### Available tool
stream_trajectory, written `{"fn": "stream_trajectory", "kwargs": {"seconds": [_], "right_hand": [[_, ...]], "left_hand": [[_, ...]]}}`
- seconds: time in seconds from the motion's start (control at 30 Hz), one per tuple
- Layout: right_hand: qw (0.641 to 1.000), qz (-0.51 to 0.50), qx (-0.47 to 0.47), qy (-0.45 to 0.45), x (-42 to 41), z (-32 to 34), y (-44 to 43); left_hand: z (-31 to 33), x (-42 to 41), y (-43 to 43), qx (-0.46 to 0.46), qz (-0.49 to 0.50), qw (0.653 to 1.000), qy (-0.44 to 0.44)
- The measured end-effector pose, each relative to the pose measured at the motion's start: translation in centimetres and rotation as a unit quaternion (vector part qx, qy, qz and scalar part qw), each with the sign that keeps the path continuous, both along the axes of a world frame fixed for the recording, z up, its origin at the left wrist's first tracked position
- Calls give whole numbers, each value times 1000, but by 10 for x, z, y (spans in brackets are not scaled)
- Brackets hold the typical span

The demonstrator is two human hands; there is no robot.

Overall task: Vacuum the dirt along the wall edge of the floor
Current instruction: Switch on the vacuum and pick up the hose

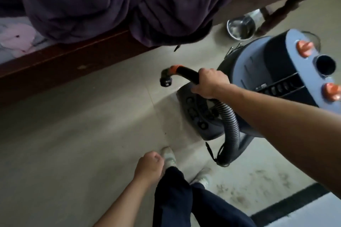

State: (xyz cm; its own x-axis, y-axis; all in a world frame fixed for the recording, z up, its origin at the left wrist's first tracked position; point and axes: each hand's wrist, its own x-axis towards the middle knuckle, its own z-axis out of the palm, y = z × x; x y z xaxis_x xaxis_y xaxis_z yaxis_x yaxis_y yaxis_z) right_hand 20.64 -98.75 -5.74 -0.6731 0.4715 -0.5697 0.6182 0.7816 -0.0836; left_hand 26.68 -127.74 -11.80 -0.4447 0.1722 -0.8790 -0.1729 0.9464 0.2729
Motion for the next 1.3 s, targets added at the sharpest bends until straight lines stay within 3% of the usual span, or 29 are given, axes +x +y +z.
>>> {"fn": "stream_trajectory", "kwargs": {"seconds": [0.13,0.27,0.43,0.77,0.87,1.0,1.2,1.3], "right_hand": [[987,-122,-70,84,42,66,27],[964,-202,-131,111,118,112,60],[913,-309,-177,201,221,150,102],[741,-535,-189,360,343,157,157],[690,-591,-190,373,349,131,158],[627,-658,-180,376,339,91,155],[562,-733,-166,346,335,43,154],[534,-762,-146,335,348,31,152]], "left_hand": [[42,-6,22,2,-45,998,42],[85,1,60,18,-76,994,72],[123,13,132,48,-111,989,85],[145,39,300,162,-200,960,107],[156,41,344,173,-269,929,188],[149,45,397,190,-393,856,277],[128,72,434,237,-552,750,277],[118,72,436,252,-565,735,279]]}}
